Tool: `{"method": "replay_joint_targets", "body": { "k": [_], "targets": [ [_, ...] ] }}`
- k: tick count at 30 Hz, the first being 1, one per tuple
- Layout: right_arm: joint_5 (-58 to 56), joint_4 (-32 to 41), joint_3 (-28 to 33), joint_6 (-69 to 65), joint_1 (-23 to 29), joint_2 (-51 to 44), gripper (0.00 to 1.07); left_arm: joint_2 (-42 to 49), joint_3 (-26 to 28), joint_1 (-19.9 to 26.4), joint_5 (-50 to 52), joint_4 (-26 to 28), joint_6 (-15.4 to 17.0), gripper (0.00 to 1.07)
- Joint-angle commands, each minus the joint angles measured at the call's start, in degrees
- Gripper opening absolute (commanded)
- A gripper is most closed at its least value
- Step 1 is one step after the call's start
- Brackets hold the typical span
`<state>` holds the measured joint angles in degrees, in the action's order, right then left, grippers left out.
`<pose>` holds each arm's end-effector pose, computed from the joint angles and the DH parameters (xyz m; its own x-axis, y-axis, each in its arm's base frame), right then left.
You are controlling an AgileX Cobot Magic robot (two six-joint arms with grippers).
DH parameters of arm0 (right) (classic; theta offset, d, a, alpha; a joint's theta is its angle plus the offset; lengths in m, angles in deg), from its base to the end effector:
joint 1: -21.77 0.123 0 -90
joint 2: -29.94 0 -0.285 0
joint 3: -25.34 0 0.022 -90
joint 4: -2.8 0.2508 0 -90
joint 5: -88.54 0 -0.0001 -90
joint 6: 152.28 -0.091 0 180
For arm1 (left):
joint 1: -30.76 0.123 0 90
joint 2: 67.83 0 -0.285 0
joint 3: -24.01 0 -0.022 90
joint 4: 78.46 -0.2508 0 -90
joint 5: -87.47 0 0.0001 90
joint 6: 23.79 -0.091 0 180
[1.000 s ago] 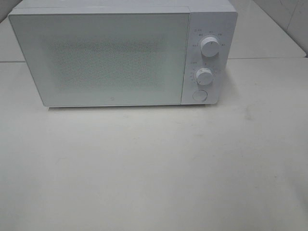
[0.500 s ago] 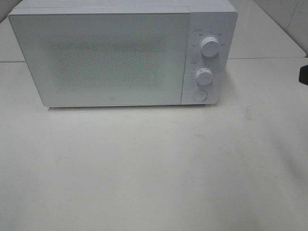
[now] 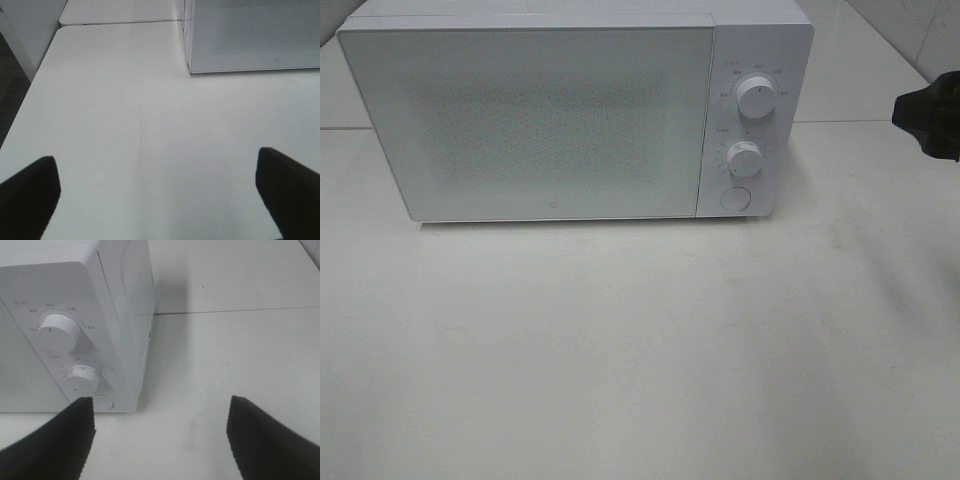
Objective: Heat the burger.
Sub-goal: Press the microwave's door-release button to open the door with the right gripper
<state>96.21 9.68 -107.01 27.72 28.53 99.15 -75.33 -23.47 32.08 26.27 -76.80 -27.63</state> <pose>0.2170 0.0243 0.2657 -0.3372 0.0796 -0.9381 -0.0631 0.9923 0.1069 -0.0081 -0.0025 0.2819 -0.4403 0.0429 -0.8968 0.0231 0.9991 0.0364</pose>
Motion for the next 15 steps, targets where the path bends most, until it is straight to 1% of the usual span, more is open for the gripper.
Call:
{"method": "replay_joint_targets", "body": {
  "k": [1,2,6,7,8,11,13,14,15],
  "targets": [
    [3.44,0.00,-0.23,-0.46,0.17,2.29,0.74,0.86,-0.17,0.06,-0.11,0.00,-0.06,1.00],
    [5.44,0.00,-0.23,-1.26,0.17,4.30,0.74,0.86,-0.17,0.06,-0.11,0.00,-0.06,1.00],
    [9.34,-0.06,0.52,-1.32,0.17,7.05,0.74,0.86,-0.17,0.06,-0.11,0.00,-0.06,1.00],
    [11.40,-0.06,1.20,-1.32,0.23,7.91,0.74,0.86,-0.17,0.06,-0.11,0.00,-0.06,1.00],
    [15.87,-0.06,2.81,-1.03,0.97,9.40,0.74,0.86,-0.17,0.06,-0.11,0.00,-0.06,1.00],
    [18.68,0.00,3.72,-0.80,1.66,10.14,0.74,0.86,-0.17,0.06,-0.11,0.00,-0.06,1.00],
    [29.79,0.69,7.05,1.49,5.61,13.35,0.74,0.86,-0.17,0.06,-0.11,0.00,-0.06,1.00],
    [29.79,0.69,7.05,1.49,5.61,13.35,0.74,0.86,-0.17,0.06,-0.11,0.00,-0.06,1.00],
    [32.20,1.78,7.68,2.29,6.76,14.21,0.74,0.86,-0.17,0.06,-0.11,0.00,-0.06,1.00]
  ]
}}
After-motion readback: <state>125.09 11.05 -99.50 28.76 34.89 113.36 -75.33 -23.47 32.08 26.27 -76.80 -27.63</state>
